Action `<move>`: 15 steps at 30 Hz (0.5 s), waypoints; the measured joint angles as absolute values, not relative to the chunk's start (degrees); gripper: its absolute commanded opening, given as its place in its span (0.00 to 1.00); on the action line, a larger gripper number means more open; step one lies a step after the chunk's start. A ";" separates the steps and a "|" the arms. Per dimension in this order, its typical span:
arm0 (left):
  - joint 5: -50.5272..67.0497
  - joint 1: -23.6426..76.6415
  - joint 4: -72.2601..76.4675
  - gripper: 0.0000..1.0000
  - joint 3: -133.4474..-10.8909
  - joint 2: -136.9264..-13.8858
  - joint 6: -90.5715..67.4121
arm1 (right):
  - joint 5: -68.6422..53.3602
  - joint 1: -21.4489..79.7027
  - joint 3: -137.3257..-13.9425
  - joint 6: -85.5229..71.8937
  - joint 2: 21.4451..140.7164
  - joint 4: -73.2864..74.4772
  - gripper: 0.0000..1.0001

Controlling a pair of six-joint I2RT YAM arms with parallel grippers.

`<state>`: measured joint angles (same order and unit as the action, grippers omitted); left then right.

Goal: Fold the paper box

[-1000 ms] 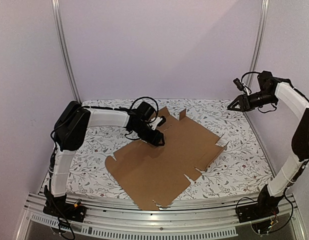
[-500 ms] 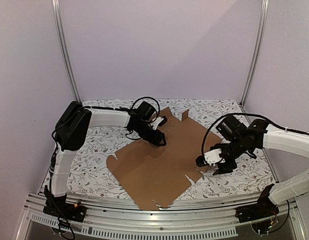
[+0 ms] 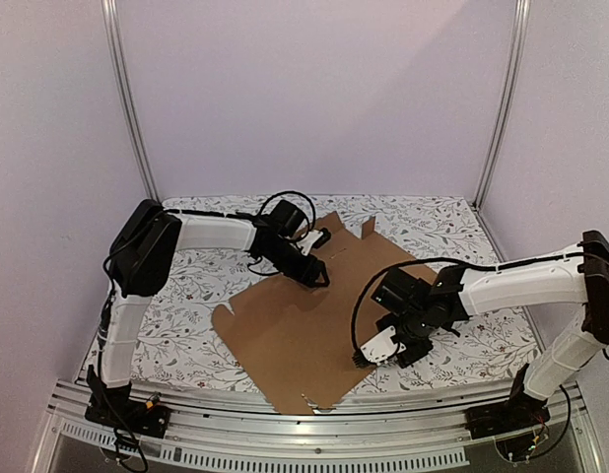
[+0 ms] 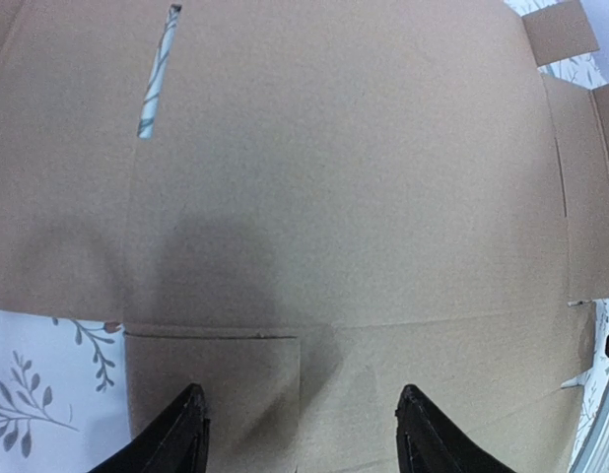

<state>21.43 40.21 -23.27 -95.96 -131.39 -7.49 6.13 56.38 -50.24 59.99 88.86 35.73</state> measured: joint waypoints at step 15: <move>22.28 39.88 -23.57 0.64 -96.29 -131.66 -7.25 | 10.11 56.93 -50.70 60.80 93.62 31.18 0.52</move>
